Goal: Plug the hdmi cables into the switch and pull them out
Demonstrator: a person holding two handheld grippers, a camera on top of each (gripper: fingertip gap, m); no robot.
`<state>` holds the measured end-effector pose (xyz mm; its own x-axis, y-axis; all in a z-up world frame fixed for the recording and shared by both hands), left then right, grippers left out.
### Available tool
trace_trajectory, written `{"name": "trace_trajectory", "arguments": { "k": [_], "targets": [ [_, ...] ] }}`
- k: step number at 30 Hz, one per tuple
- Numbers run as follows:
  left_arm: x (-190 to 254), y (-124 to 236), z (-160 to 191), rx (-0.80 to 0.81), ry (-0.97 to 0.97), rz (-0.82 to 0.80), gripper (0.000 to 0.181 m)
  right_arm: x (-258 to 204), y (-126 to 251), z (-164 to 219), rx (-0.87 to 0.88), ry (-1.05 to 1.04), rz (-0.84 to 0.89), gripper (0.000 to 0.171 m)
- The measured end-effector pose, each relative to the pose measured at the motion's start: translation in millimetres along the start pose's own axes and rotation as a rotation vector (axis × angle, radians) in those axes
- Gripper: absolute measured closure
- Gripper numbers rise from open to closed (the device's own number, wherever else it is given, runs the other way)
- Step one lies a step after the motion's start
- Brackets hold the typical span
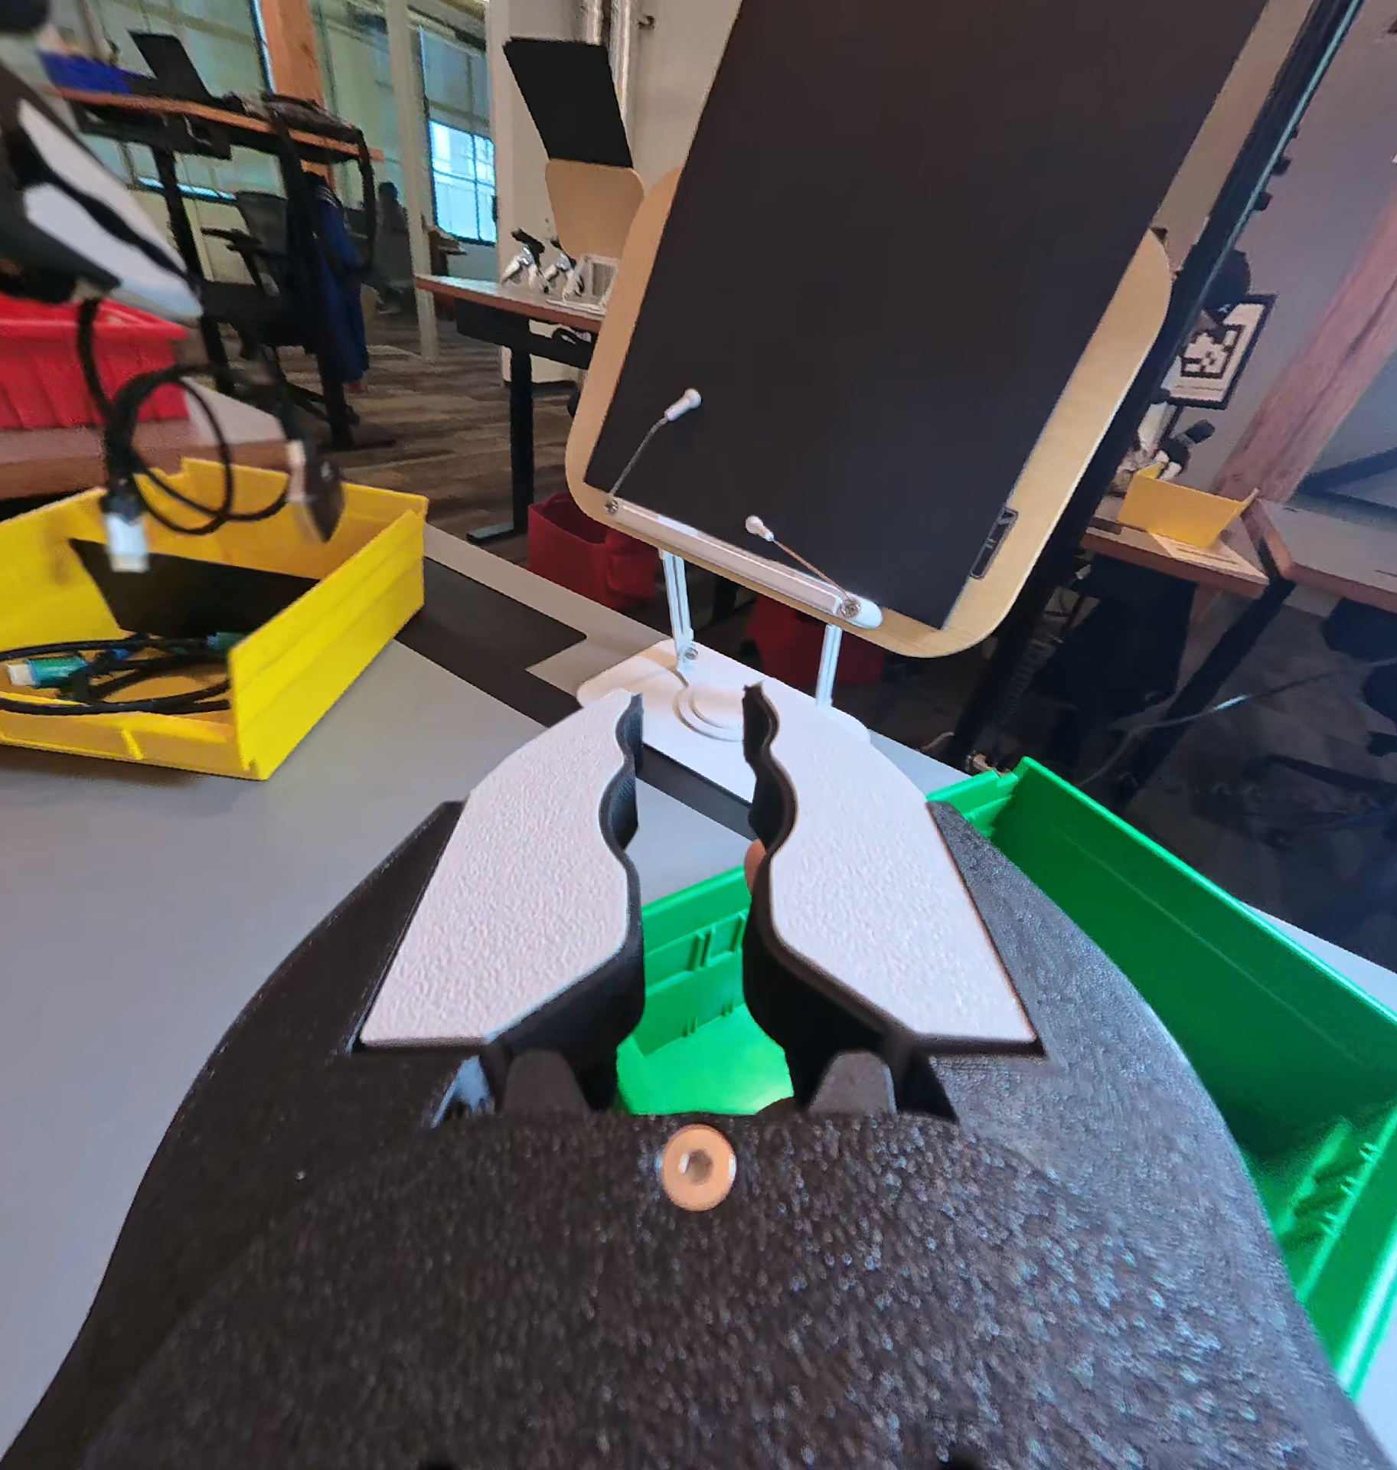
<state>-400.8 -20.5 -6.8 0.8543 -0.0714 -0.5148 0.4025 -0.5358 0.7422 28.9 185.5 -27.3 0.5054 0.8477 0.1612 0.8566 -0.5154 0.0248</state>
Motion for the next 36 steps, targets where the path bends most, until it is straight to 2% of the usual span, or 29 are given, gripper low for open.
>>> {"name": "trace_trajectory", "arguments": {
  "k": [1,5,8,10,12,13,15,17,19,22,24,29,34,36],
  "targets": [
    [-1.5,22.7,-16.5,0.078,-0.018,-0.024,0.175,-3.8,1.5,-3.0,0.016,-0.002,-0.019,0.147],
    [26.8,121.4,-83.8,0.497,-0.056,-0.012,0.175,-31.8,12.6,-19.2,0.145,0.099,-0.109,0.146],
    [73.2,177.0,-119.3,0.811,-0.058,0.108,0.175,-55.9,22.4,-29.0,0.271,0.184,-0.155,0.139],
    [110.1,196.1,-135.5,0.979,-0.054,0.231,0.175,-70.5,26.9,-30.0,0.360,0.217,-0.167,0.127],
    [148.9,201.7,-148.0,1.113,-0.033,0.385,0.175,-87.6,29.2,-26.4,0.428,0.264,-0.157,0.100],
    [167.8,198.3,-152.7,1.155,-0.015,0.469,0.175,-97.0,33.4,-27.9,0.487,0.305,-0.127,0.092],
    [199.7,188.0,-159.6,1.222,0.017,0.597,0.175,-122.0,48.6,-34.1,0.630,0.438,-0.084,0.100],
    [218.1,176.5,-161.9,1.293,0.084,0.689,0.175,-136.3,57.5,-37.9,0.676,0.556,-0.016,0.135],
    [220.0,167.3,-156.7,1.355,0.153,0.769,0.175,-131.4,58.4,-40.5,0.676,0.599,0.039,0.144],
    [217.6,139.1,-144.0,1.250,0.166,0.852,0.171,-114.2,60.0,-47.3,0.621,0.572,-0.011,0.150],
    [211.7,124.4,-135.5,1.199,0.135,0.738,0.171,-104.0,62.5,-51.8,0.581,0.595,-0.006,0.149],
    [211.8,138.8,-129.7,1.214,0.051,0.659,0.166,-84.5,75.0,-62.5,0.553,0.625,0.005,0.150],
    [255.6,141.0,-148.3,1.126,-0.192,0.525,0.151,-89.7,84.1,-72.8,0.536,0.628,-0.132,0.150],
    [282.9,144.0,-157.6,1.107,-0.293,0.535,0.142,-101.9,86.8,-71.1,0.520,0.641,-0.218,0.150]
  ]
}}
Point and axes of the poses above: each gripper's, where its closed fingertips meet, y back along the fingers, z out of its underside, x = y × z across the jaws, the point moved 2 cm from there along y, back along the fingers, and after that the axes turned 14 degrees about z, right-handed, at the moved point
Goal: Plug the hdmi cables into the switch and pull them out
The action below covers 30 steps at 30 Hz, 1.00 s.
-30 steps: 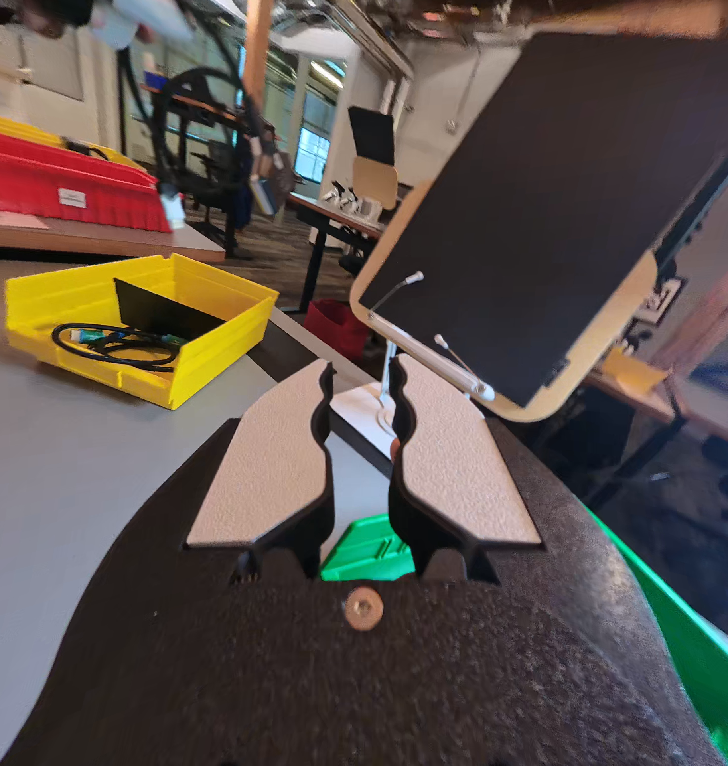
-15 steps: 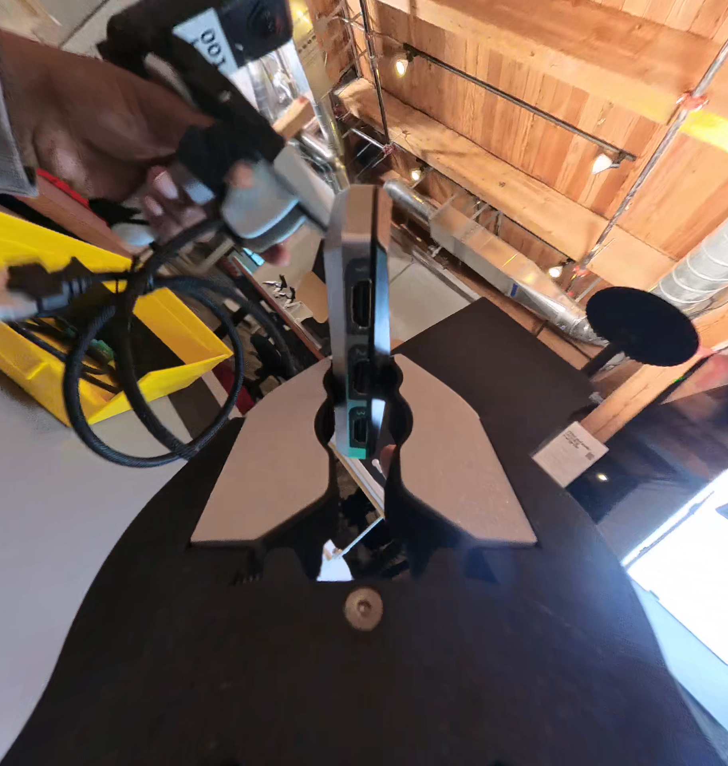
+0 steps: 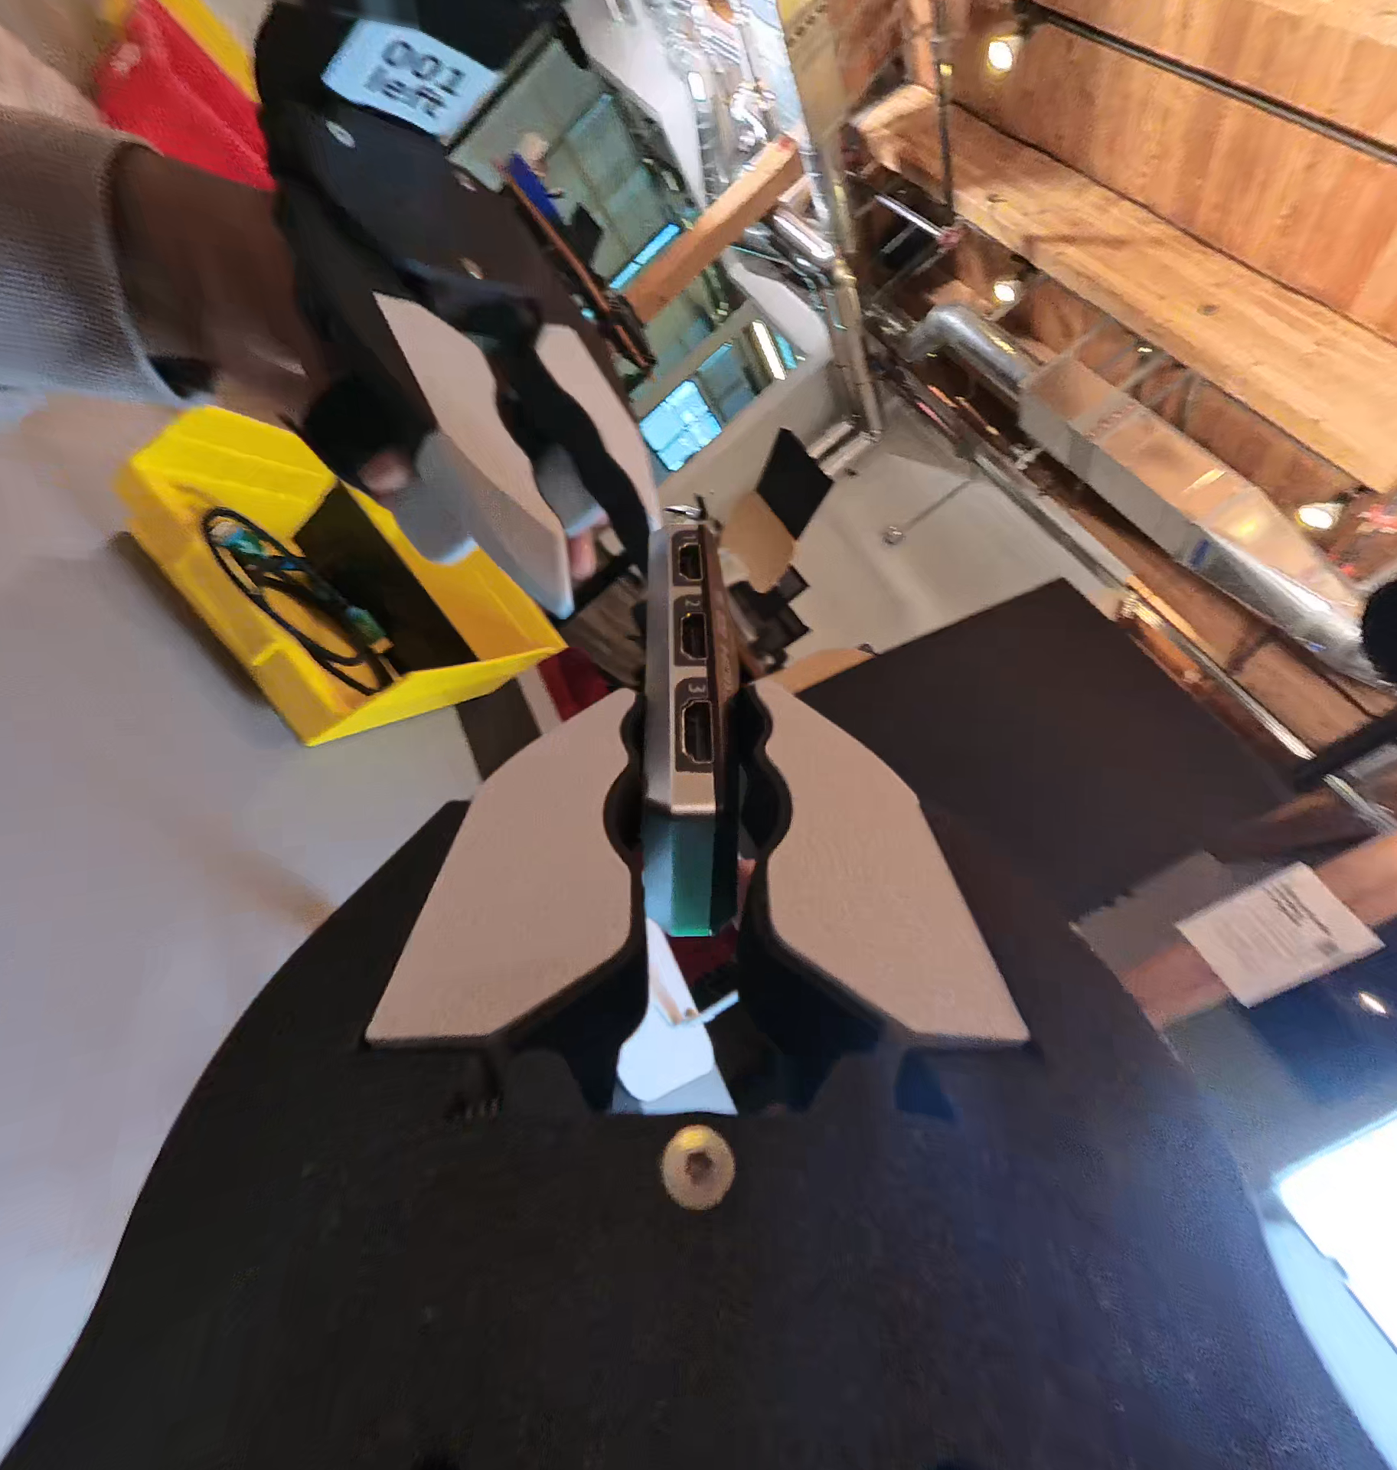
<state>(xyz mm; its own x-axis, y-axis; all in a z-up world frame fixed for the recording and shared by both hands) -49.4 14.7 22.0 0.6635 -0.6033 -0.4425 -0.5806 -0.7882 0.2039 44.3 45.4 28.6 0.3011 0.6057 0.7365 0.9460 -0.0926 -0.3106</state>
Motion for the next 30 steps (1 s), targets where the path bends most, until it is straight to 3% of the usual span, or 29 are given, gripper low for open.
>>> {"name": "trace_trajectory", "arguments": {
  "k": [5,11,16,21,27,30],
  "targets": [
    [31.9,-34.9,-2.6,-0.044,-0.175,0.069,0.140,-30.5,4.5,-20.3,0.052,-0.059,-0.187,0.150],
    [46.3,-31.5,-12.4,0.022,-0.281,0.129,0.151,-27.3,8.9,-36.3,0.091,-0.156,-0.208,0.143],
    [47.5,-20.4,-26.0,0.215,-0.185,0.203,0.158,-8.1,9.4,-36.4,0.150,-0.378,-0.187,0.136],
    [49.5,-10.4,-33.5,0.382,-0.078,0.300,0.159,-12.6,9.5,-27.6,0.161,-0.523,-0.276,0.131],
    [57.1,-31.0,-13.4,0.365,0.037,0.429,0.157,-23.7,9.9,-32.9,0.145,-0.446,-0.305,0.148],
    [49.7,-30.3,-6.5,0.277,0.000,0.376,0.152,-23.3,11.9,-27.4,0.085,-0.382,-0.321,0.149]
  ]
}}
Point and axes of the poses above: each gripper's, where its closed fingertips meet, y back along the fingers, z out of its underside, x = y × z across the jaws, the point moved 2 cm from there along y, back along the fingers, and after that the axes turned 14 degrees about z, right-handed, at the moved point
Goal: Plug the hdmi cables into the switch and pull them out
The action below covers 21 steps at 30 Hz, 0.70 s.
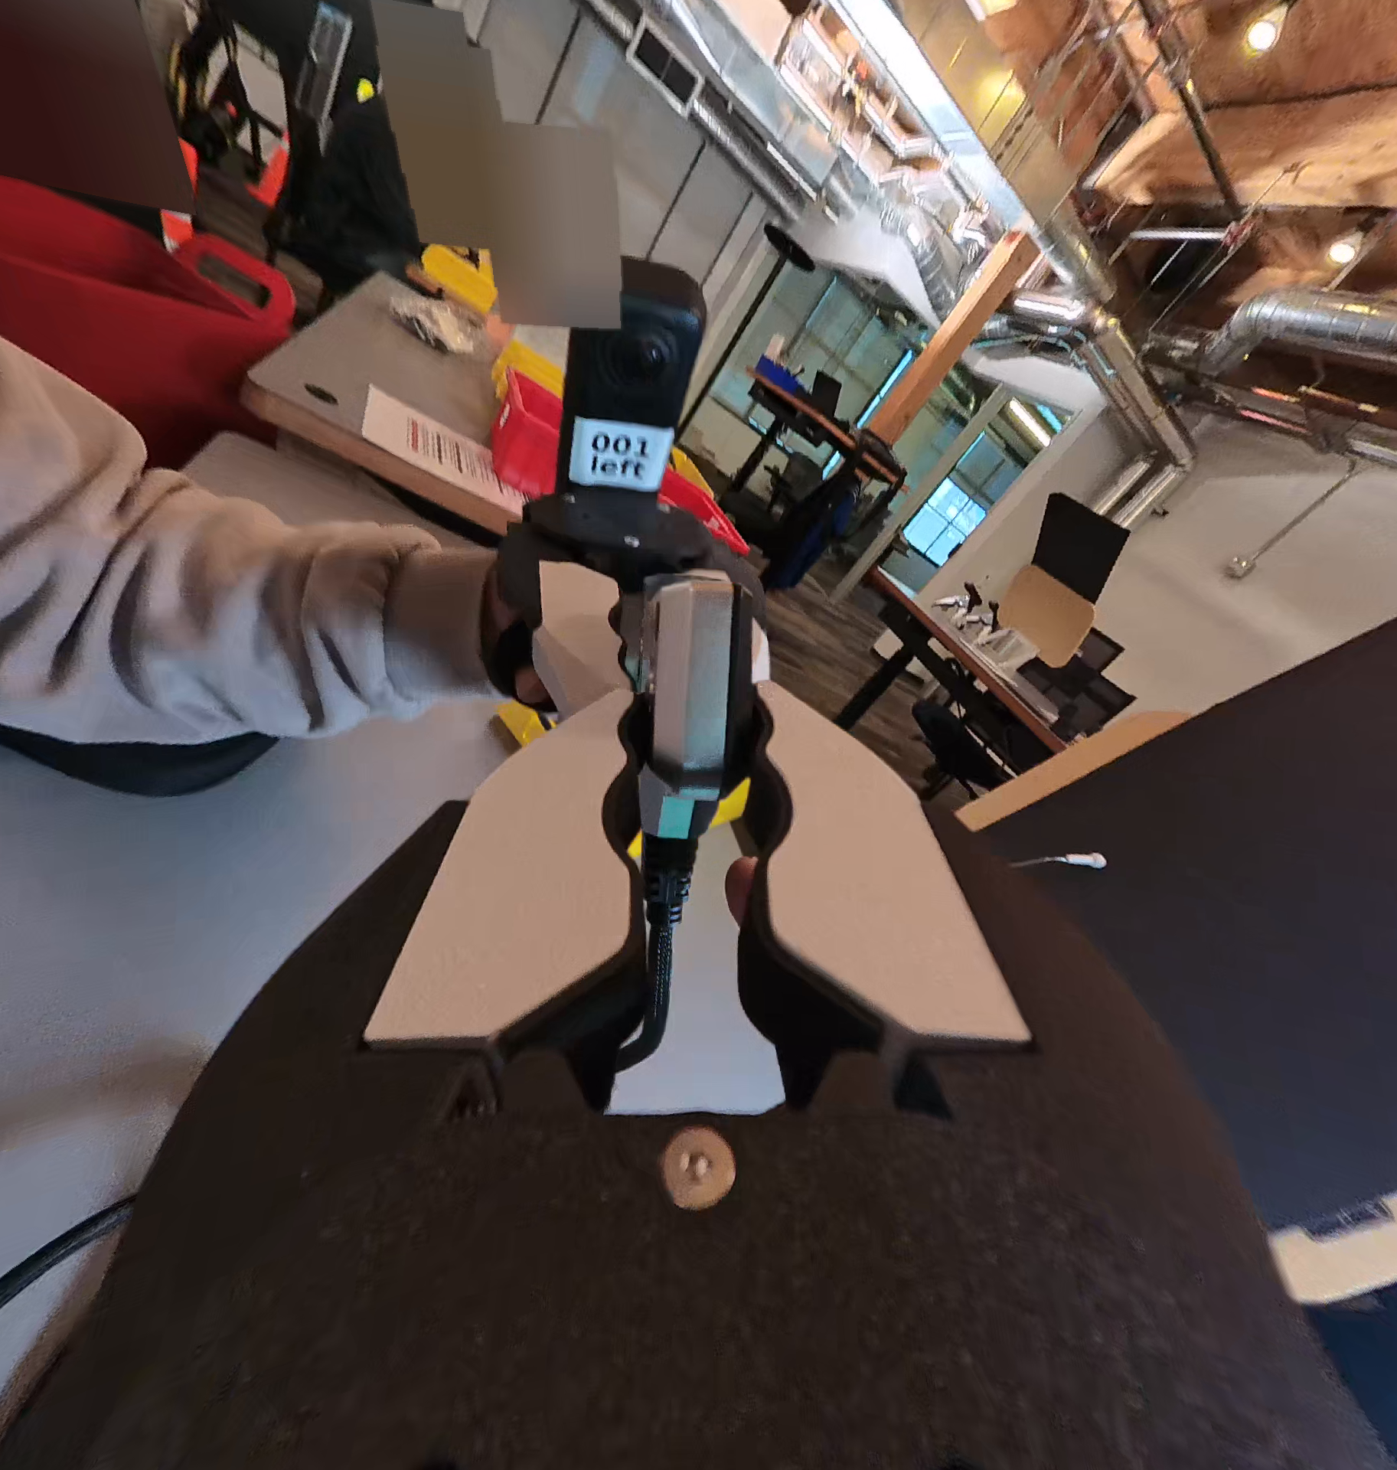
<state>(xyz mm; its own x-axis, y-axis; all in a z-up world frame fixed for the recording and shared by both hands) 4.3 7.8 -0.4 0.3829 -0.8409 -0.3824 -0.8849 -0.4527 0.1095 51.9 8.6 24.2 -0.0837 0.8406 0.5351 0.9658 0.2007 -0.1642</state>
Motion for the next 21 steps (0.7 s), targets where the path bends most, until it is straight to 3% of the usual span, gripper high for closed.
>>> {"name": "trace_trajectory", "arguments": {
  "k": [5,9,12,17,21],
  "targets": [
    [-0.8,18.3,-5.9,-0.233,-0.137,-0.118,0.147,1.2,11.7,18.3,-0.230,0.117,-0.027,0.150],
    [15.1,-1.7,16.0,-0.486,-0.222,-0.063,0.148,-17.7,2.7,26.8,-0.314,0.180,-0.070,0.150],
    [15.0,-11.6,29.3,-0.583,-0.282,-0.064,0.155,-26.7,-3.4,35.6,-0.359,0.261,-0.071,0.149],
    [15.5,1.3,5.8,-0.363,-0.280,-0.046,0.158,-13.7,0.0,13.9,-0.201,0.157,-0.030,0.146],
    [22.9,12.0,-13.2,-0.231,-0.292,-0.032,0.159,-8.2,6.8,29.3,-0.269,0.132,-0.054,0.133]
  ]
}}
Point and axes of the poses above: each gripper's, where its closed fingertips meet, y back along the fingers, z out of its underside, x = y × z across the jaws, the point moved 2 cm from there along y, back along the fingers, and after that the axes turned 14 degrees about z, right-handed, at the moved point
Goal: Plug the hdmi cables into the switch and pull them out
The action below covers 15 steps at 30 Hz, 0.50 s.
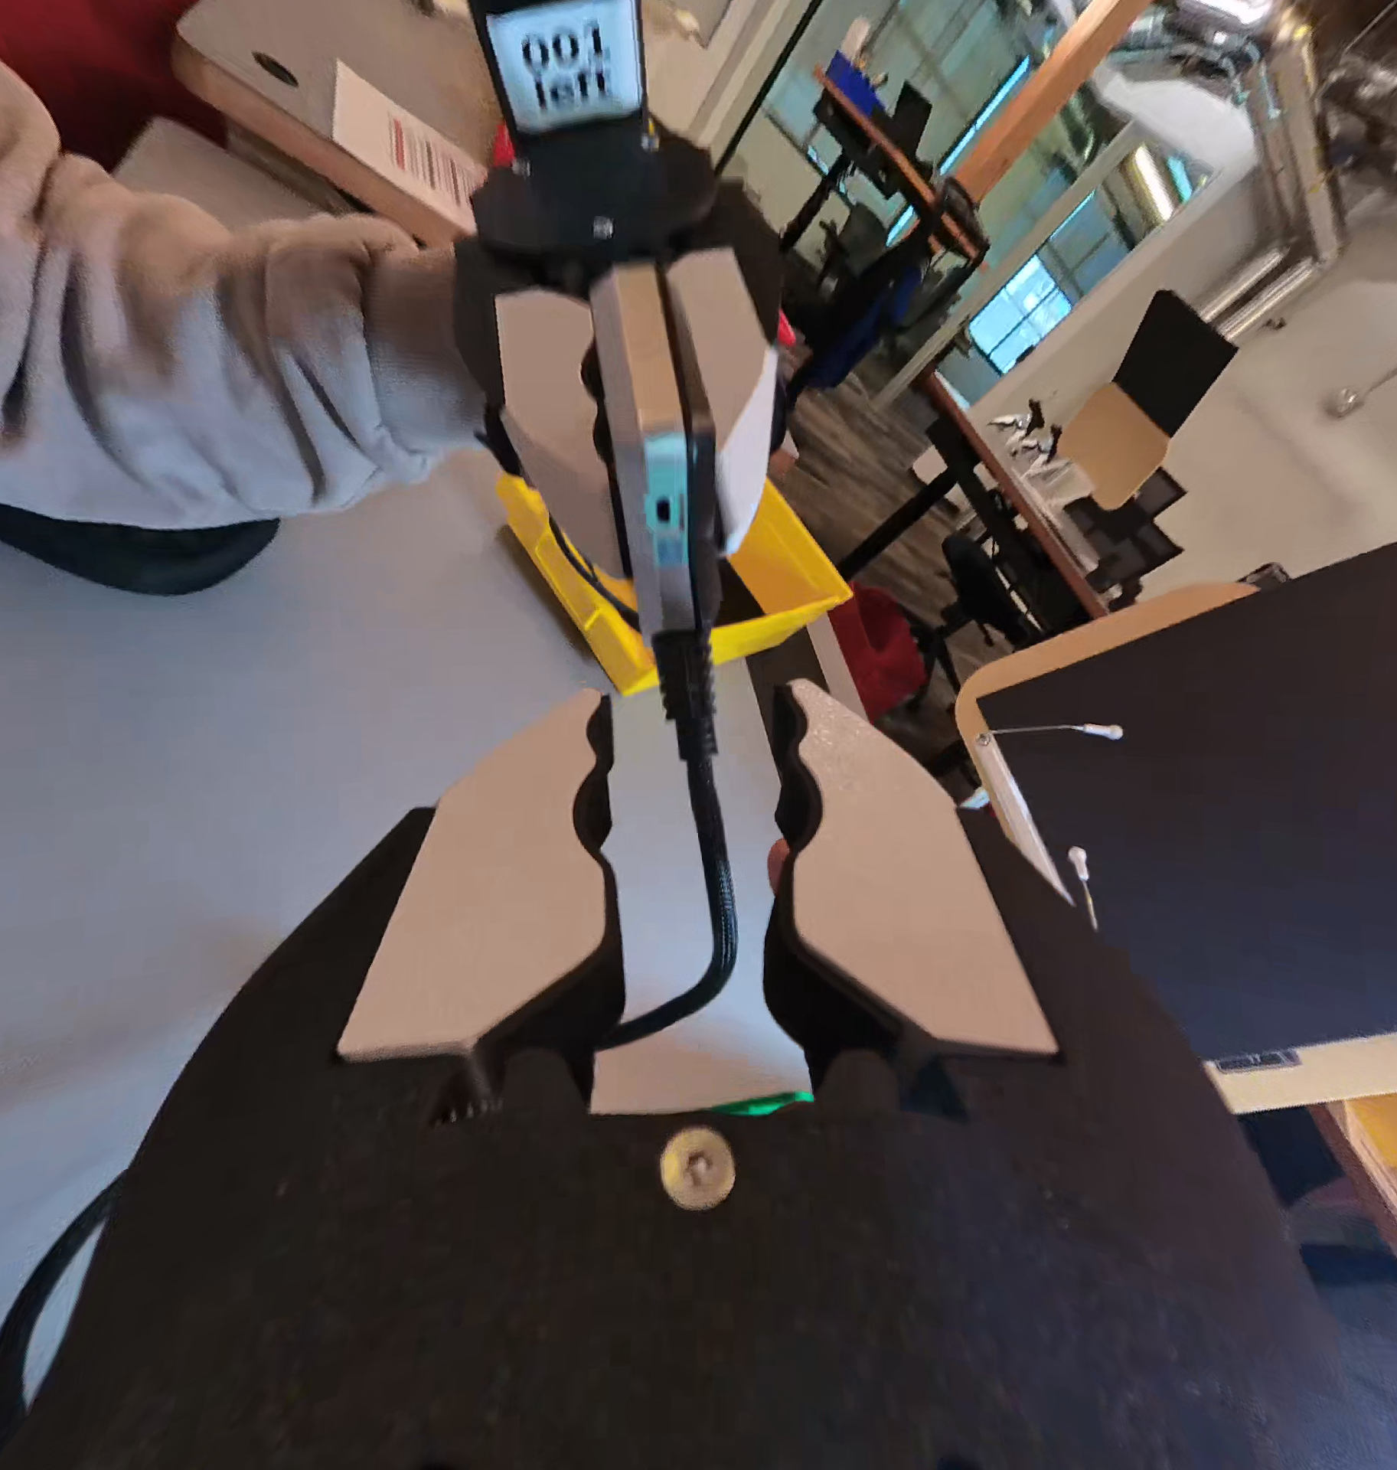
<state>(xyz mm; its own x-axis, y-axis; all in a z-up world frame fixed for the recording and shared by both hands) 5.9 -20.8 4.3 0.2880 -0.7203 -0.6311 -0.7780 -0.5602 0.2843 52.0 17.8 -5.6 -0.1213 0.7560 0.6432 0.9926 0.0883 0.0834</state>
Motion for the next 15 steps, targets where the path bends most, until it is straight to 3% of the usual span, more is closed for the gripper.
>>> {"name": "trace_trajectory", "arguments": {
  "k": [2,4,8,15],
  "targets": [
    [1.6,-2.0,-3.4,0.017,-0.010,-0.001,0.158,-6.5,-7.9,4.4,-0.017,0.031,-0.004,0.132],
    [5.2,-7.9,-2.1,0.003,-0.023,0.005,0.158,-9.3,-16.4,2.6,-0.002,0.090,0.041,0.148],
    [5.0,-5.8,5.4,-0.037,-0.015,0.001,0.157,-8.3,-15.7,6.1,-0.047,0.179,0.066,0.156],
    [2.0,-12.3,22.5,-0.228,-0.115,-0.058,0.157,-3.1,-11.4,19.3,-0.181,0.303,0.115,0.156]
  ]
}}
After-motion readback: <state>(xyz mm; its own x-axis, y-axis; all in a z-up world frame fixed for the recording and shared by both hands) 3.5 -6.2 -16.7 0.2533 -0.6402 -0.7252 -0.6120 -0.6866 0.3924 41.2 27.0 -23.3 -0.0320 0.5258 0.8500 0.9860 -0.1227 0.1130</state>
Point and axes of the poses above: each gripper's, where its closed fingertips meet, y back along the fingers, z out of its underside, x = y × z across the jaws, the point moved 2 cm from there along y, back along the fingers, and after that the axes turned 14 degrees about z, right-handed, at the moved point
